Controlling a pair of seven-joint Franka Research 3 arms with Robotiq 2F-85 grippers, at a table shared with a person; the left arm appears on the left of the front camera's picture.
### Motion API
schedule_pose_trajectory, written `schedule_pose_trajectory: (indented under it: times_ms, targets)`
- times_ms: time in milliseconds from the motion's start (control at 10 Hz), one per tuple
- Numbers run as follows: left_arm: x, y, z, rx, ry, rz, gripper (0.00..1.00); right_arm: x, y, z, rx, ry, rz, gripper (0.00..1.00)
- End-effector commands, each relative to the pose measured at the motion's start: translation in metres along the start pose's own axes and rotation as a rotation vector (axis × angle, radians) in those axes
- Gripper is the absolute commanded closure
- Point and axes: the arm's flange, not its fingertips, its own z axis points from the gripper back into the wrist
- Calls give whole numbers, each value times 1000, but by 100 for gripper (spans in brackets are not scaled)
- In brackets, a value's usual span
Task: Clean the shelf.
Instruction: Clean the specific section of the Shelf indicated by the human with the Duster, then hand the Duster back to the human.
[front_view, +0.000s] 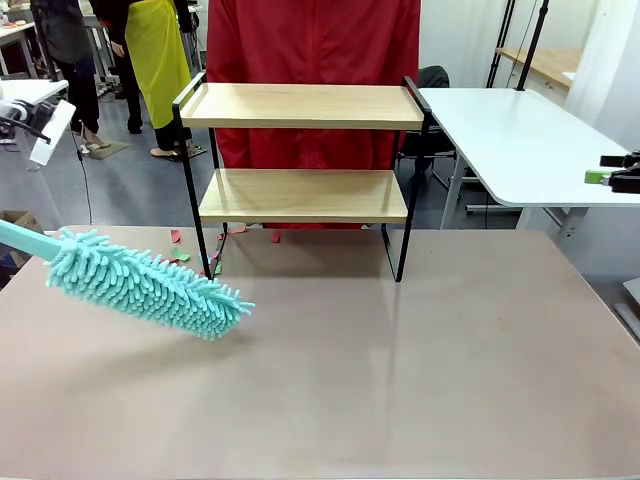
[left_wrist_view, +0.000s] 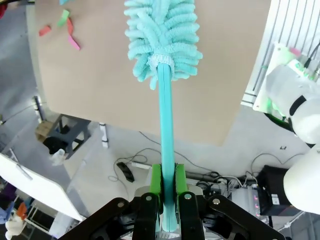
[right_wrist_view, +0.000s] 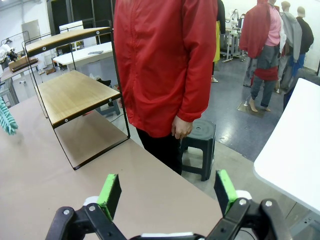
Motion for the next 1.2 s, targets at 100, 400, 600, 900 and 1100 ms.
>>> schedule_pose_trajectory:
  times_ms: [100,400,600,900,1100]
  targets:
    - [0,0,0,0,0,0,87,5,3,-2,-16,15,-10,0]
    - [0,0,0,0,0,0,87,5,3,-2,-16,15,-10,0]
    - [0,0,0,0,0,0,87,5,3,-2,-16,15,-10,0]
    - [0,0,0,0,0,0,87,5,3,-2,-16,15,-10,0]
    - [0,0,0,0,0,0,87,5,3,-2,-16,15,-10,0]
